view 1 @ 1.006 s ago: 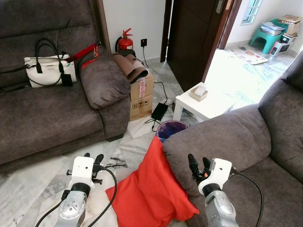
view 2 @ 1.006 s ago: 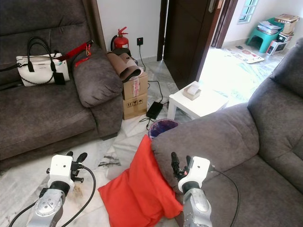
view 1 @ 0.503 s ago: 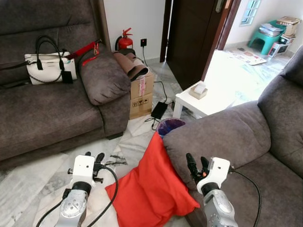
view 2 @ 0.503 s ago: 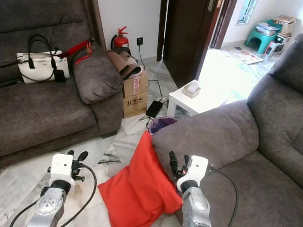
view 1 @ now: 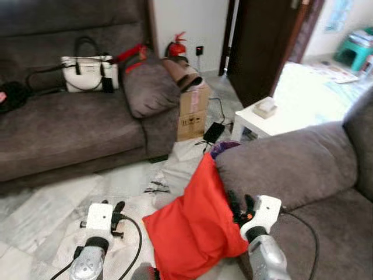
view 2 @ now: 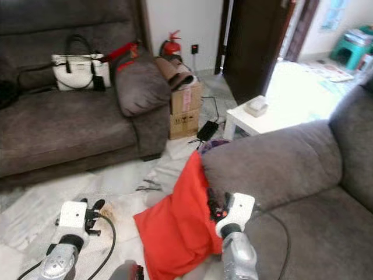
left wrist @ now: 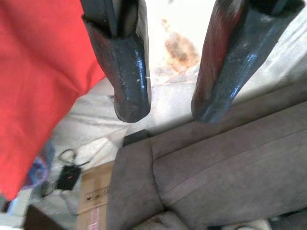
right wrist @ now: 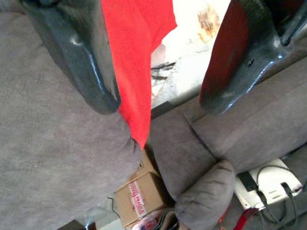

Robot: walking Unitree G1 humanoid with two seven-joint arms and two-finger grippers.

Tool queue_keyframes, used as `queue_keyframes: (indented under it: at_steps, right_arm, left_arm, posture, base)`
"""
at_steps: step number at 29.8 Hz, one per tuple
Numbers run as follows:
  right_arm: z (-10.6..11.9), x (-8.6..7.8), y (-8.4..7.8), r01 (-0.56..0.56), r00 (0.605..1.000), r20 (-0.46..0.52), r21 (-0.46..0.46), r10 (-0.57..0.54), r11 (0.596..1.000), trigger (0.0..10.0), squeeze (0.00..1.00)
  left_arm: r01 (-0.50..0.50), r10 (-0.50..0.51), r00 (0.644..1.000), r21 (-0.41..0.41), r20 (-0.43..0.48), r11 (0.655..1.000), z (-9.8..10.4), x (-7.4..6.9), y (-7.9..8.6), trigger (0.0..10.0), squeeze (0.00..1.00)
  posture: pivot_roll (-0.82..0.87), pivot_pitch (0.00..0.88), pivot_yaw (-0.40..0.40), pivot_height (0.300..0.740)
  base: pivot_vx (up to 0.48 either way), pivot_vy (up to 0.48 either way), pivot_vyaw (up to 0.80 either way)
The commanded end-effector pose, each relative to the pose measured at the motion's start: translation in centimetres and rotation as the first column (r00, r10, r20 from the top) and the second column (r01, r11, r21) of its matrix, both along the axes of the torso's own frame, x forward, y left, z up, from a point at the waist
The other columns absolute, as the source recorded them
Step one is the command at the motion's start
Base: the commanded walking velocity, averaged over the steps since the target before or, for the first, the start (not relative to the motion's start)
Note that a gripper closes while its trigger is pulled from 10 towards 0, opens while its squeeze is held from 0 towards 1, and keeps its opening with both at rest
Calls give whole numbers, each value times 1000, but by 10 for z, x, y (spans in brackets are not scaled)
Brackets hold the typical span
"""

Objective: Move the pillow to the sofa from floor

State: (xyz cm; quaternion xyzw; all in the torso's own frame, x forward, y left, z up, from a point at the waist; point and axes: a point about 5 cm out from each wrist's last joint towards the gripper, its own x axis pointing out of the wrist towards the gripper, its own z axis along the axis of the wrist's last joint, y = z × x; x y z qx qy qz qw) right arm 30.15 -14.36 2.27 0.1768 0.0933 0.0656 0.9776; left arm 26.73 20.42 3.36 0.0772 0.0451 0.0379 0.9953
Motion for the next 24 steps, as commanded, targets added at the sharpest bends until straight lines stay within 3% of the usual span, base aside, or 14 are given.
queue_keyframes:
  at_steps: [1, 7, 10, 16, 24]
  right_arm:
    - [0, 0, -1, 0, 1000, -5, 1, 0, 1000, 10000, 0]
    - [-5, -1, 3, -27, 999, -45, -5, 26, 1000, 10000, 0]
    - [-3, -2, 2, -17, 1000, -16, -1, 17, 1000, 10000, 0]
    - [-2, -2, 2, -17, 1000, -8, 7, 17, 1000, 10000, 0]
    - [-3, -3, 2, -16, 1000, -16, 5, 16, 1000, 10000, 0]
  left_arm:
    - [1, -1, 1000, -3, 17, 1000, 5, 4, -1, 10000, 0]
    - [0, 0, 1000, -6, 12, 1000, 4, 3, -1, 10000, 0]
    - [-10, 10, 1000, -3, 11, 1000, 3, 3, 2, 10000, 0]
    - [-46, 46, 999, 1, 0, 999, 2, -1, 11, 10000, 0]
    - [-36, 36, 999, -3, -7, 999, 0, -3, 8, 10000, 0]
  posture:
    - [78, 77, -16, 658]
    - [76, 75, -14, 644]
    - [77, 84, -14, 624]
    - [77, 97, -16, 624]
    - [77, 104, -16, 624]
  base:
    - [0, 0, 0]
    - [0, 0, 0]
    - [0, 0, 0]
    - [0, 0, 0]
    - [0, 0, 0]
